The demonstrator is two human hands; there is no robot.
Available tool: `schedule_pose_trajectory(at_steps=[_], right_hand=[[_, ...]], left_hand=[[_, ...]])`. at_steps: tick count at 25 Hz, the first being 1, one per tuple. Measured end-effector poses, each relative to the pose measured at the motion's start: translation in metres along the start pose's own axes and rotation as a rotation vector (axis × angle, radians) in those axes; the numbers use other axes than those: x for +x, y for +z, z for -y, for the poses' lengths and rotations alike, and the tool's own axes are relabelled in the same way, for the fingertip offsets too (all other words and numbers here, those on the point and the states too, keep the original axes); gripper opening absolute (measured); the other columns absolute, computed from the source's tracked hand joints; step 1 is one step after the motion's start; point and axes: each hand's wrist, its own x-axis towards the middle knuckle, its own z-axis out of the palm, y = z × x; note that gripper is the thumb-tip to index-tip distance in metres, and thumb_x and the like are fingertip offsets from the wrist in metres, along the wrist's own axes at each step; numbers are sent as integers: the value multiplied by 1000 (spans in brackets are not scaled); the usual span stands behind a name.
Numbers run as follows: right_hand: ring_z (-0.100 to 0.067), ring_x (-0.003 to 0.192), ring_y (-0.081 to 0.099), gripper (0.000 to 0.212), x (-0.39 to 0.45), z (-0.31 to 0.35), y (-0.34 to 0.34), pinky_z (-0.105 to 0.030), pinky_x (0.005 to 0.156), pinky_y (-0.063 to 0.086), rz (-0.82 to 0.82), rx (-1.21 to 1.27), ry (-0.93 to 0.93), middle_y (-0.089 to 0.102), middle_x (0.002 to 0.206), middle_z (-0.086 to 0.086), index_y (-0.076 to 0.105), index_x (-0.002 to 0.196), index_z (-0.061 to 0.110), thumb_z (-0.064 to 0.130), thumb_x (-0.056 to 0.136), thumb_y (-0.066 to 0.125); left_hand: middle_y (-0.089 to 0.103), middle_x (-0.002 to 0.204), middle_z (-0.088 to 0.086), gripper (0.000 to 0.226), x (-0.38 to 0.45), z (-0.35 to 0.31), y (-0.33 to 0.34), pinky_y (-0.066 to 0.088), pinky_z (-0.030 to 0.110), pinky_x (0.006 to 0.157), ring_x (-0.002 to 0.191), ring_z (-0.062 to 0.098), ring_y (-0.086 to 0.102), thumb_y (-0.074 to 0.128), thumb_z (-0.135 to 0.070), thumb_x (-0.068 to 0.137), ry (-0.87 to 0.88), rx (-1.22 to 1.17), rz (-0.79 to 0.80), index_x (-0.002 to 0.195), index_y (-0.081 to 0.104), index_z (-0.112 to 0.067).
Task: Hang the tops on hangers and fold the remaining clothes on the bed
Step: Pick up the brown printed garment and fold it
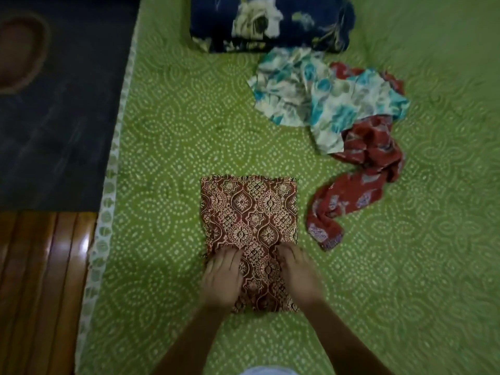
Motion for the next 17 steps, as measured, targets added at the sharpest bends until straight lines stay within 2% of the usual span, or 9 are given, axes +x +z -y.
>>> schedule_pose_trajectory(at_steps=[2,4,5,7,10,12,14,16,17], right_hand=[[-24,144,23,55,49,17,12,-42,118,21,-81,-57,-30,29,154,-8,31,148,9,15,93,30],[-19,148,-7,56,80,15,30,-42,120,0,-43,-142,-70,-2,161,-4,3,154,13,28,101,16],[-18,147,-10,57,86,7,40,-44,119,-3,-54,-160,-73,-8,161,-1,-2,154,16,36,102,14],[-20,148,-5,64,90,-15,52,-49,118,-1,-94,-238,-9,-5,161,1,0,154,19,51,99,13],[-31,147,9,78,80,-29,45,-49,112,8,-157,-223,258,6,161,-7,6,154,16,64,94,20],[-38,137,28,83,67,-27,34,-47,110,21,-233,-34,406,25,153,-16,17,152,10,63,91,37],[-32,122,45,76,55,-21,23,-42,101,38,-274,314,490,46,132,-16,36,140,7,56,85,55],[-19,96,60,72,51,-18,15,-25,80,47,-186,649,613,60,103,-6,51,122,3,60,79,61],[-15,83,62,79,52,-16,8,-22,70,47,-98,675,628,62,92,-2,56,115,1,68,75,60]], left_hand=[[31,154,-2,57,52,-15,7,18,42,117,144,19,25,35,-27,93,3,41,-120,148,31,-15],[8,161,0,59,86,-8,21,5,45,118,148,19,3,29,-31,100,-4,126,-145,153,11,-16],[4,161,2,59,93,3,32,1,46,118,148,19,-1,26,-38,101,-16,149,-160,153,7,-16],[2,161,4,65,101,21,42,-2,47,119,148,22,-2,22,-49,100,-45,183,-178,154,6,-16],[4,160,11,72,92,25,36,0,48,119,148,27,0,23,-54,98,-205,147,-242,153,6,-10],[13,158,17,74,80,23,21,6,48,118,146,33,10,28,-53,98,-399,62,-308,151,10,-5],[37,143,24,77,71,28,3,25,47,113,132,39,34,43,-57,93,-645,-161,-401,143,30,0],[52,118,22,72,64,37,-10,41,41,97,111,36,50,60,-57,82,-821,-424,-424,123,48,1],[56,108,17,66,62,38,-13,46,37,86,101,32,56,65,-56,78,-844,-545,-388,113,53,-1]])
